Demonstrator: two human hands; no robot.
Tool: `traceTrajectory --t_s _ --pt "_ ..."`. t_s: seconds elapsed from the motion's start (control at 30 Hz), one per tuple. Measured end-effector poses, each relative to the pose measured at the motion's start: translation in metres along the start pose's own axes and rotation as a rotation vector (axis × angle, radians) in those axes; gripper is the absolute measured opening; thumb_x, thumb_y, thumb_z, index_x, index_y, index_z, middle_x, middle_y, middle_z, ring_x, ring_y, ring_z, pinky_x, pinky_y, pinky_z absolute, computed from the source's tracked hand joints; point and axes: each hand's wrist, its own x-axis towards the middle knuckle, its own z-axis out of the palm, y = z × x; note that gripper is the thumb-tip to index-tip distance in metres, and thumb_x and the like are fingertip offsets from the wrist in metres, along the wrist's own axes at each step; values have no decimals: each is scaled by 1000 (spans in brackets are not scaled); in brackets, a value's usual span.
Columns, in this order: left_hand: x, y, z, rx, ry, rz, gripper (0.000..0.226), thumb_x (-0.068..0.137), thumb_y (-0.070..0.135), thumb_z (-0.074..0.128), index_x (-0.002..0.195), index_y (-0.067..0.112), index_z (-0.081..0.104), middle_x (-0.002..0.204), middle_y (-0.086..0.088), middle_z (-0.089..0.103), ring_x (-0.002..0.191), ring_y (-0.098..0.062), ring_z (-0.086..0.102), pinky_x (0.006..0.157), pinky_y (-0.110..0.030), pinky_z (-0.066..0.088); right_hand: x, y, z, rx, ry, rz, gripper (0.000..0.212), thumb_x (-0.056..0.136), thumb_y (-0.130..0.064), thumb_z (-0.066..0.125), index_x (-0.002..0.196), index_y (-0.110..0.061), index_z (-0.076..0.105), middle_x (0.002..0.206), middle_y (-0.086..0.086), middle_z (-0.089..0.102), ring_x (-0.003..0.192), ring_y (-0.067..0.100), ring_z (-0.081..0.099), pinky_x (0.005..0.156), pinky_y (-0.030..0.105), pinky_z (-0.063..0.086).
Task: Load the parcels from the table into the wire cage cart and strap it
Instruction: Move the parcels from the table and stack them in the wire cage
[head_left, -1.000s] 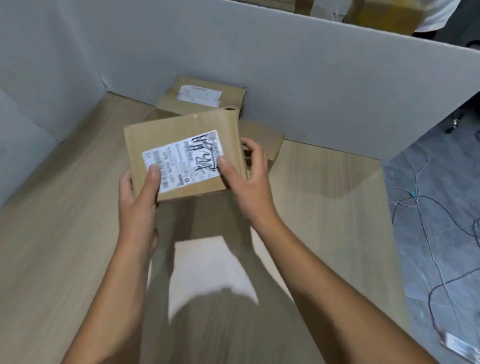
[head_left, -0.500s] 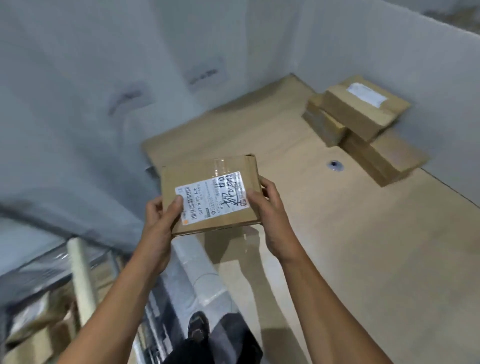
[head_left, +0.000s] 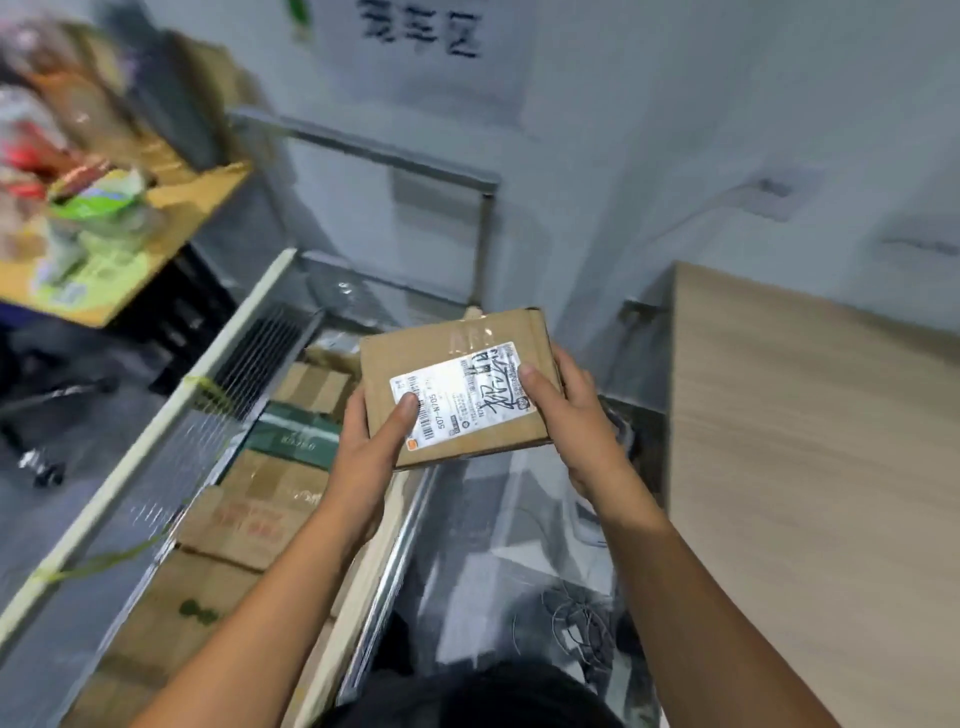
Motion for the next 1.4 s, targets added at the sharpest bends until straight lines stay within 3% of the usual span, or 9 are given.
traceTrajectory --t_s 0.17,0.4,0.57,0.73,0.9,1.0,1.1,1.27,1.4 --pt "-4 -5 -102 -61 198 -35 69 82 53 80 143 37 52 136 1 69 124 -27 66 108 -59 49 28 -11 112 -102 -260 57 84 70 -71 68 147 -43 52 146 1 52 129 18 59 113 46 47" --pt "-10 -44 -194 -182 542 -184 47 96 35 72 138 30 52 122 0 76 107 -27 75 78 -40 63 71 19 250 -307 -675 135 78 74 -69 70 142 -43 43 148 4 51 127 23 60 105 51 53" --pt "2 -110 -216 -229 875 -344 69 80 51 82 130 23 44 117 -11 74 100 -34 76 76 -66 60 107 94 313 -490 -970 308 71 74 -70 71 128 -38 38 128 4 65 100 17 72 74 35 58" --pt "19 -195 -217 -359 1055 -467 61 90 31 80 133 31 36 121 -10 71 104 -29 73 90 -50 61 131 185 357 -664 -1119 465 76 86 -60 65 148 -31 31 136 2 62 120 30 64 106 52 51" --pt "42 -281 -234 -341 1091 -572 58 88 33 82 131 23 45 121 0 69 114 -26 68 106 -49 53 147 261 389 -744 -1154 602 81 92 -57 69 155 -24 31 119 -5 66 103 15 66 75 25 53" --pt "49 -327 -247 -310 1092 -626 59 87 38 82 131 25 46 120 1 70 112 -24 67 107 -48 52 154 302 395 -829 -1211 617 82 87 -63 69 153 -30 31 116 -11 70 115 19 65 98 35 51" --pt "52 -355 -255 -251 1087 -682 68 86 45 82 137 21 45 125 -5 69 113 -29 67 104 -48 53 157 346 399 -800 -1232 705 67 96 -45 69 148 -27 31 100 -13 80 99 14 75 83 31 58" --pt "48 -387 -271 -176 1012 -697 72 91 39 78 144 16 34 125 -7 67 109 -26 68 94 -43 58 149 384 415 -840 -1213 672 95 98 -46 67 165 -19 6 158 5 47 142 27 48 120 41 37" --pt "47 -387 -278 -213 993 -724 85 93 32 77 156 17 22 133 -10 61 115 -27 64 94 -41 59 149 379 421 -931 -1247 651 92 99 -53 62 166 -24 6 168 9 30 152 34 32 123 51 27"
